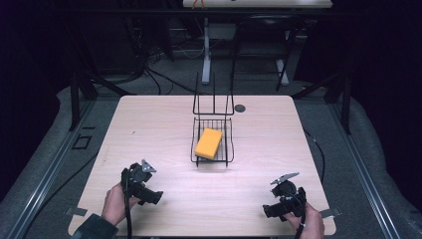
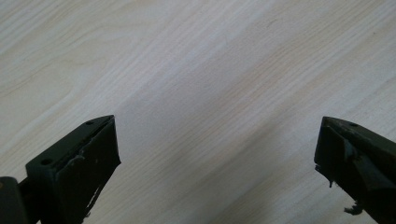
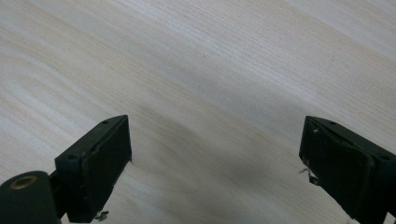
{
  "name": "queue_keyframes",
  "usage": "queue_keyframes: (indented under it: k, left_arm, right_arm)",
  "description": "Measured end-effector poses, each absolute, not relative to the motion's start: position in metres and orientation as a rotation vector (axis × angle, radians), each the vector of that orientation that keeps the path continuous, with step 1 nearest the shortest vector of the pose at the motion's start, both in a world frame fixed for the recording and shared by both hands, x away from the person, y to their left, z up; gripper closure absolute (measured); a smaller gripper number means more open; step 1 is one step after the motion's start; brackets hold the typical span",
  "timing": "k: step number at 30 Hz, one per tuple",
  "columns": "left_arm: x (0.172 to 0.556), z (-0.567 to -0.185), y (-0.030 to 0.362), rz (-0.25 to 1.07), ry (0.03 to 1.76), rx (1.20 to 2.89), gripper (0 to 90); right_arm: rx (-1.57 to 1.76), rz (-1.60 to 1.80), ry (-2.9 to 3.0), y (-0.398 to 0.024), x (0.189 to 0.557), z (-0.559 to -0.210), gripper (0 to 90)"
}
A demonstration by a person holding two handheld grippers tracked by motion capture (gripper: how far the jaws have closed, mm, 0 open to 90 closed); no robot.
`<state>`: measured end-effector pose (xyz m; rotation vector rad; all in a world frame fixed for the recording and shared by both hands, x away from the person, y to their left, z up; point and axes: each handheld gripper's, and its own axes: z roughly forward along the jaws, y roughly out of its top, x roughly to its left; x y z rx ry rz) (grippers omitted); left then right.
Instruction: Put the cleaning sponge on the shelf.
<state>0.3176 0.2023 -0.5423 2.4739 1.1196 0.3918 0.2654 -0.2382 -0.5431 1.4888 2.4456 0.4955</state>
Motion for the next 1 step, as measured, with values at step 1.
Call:
queue_keyframes:
  k: [1]
  left_arm:
    - [0.3172,-0.5422,0.2015,0.391,1.115,2.470,0.2]
  right_arm:
    - [1.485,0.492,2.452,-0.2379,0.2654,-0.5431,8.7]
